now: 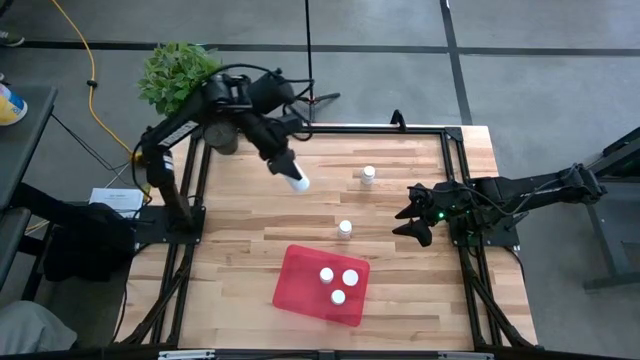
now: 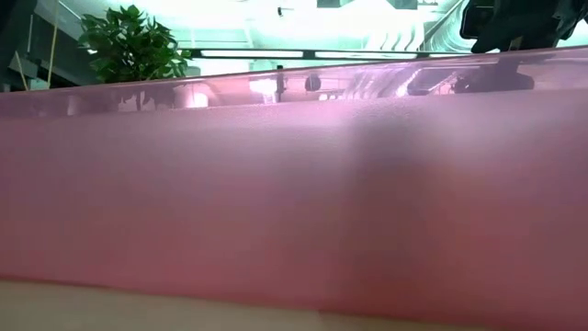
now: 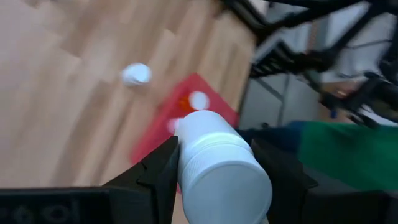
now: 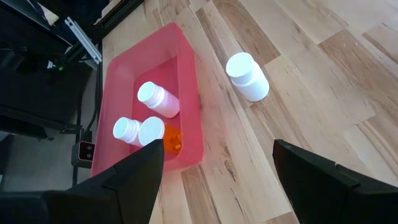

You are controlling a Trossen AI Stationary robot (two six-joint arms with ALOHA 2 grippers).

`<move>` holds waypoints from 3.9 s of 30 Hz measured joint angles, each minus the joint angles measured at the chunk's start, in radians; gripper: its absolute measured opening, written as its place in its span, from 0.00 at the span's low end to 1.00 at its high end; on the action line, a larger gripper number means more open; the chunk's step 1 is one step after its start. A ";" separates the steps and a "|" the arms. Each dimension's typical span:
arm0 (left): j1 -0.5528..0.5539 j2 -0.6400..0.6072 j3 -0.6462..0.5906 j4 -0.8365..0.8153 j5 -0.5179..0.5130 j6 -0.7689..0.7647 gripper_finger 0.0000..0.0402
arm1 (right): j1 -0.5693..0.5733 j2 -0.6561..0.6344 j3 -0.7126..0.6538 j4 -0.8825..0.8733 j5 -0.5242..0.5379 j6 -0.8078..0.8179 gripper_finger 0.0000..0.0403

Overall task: Pick and place pill bottles into a basket
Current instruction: Put the white medicine bottle into the red container

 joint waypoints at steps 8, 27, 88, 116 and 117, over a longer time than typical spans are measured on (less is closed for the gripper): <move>-0.132 -0.062 0.000 0.000 0.022 -0.107 0.52 | 0.000 0.000 0.000 0.000 0.000 0.003 0.72; -0.580 0.039 -0.008 0.068 -0.304 -0.215 0.52 | 0.000 0.000 0.000 0.007 0.014 0.037 0.72; -0.793 0.509 -0.224 0.361 -0.619 -0.473 0.53 | 0.042 0.000 0.000 0.007 -0.052 0.016 0.72; -0.785 0.508 -0.331 0.507 -0.648 -0.499 0.54 | 0.199 0.000 0.000 0.007 0.107 0.078 0.72; -0.785 0.508 -0.331 0.508 -0.648 -0.499 0.54 | 0.201 0.000 0.000 0.007 0.112 0.078 0.72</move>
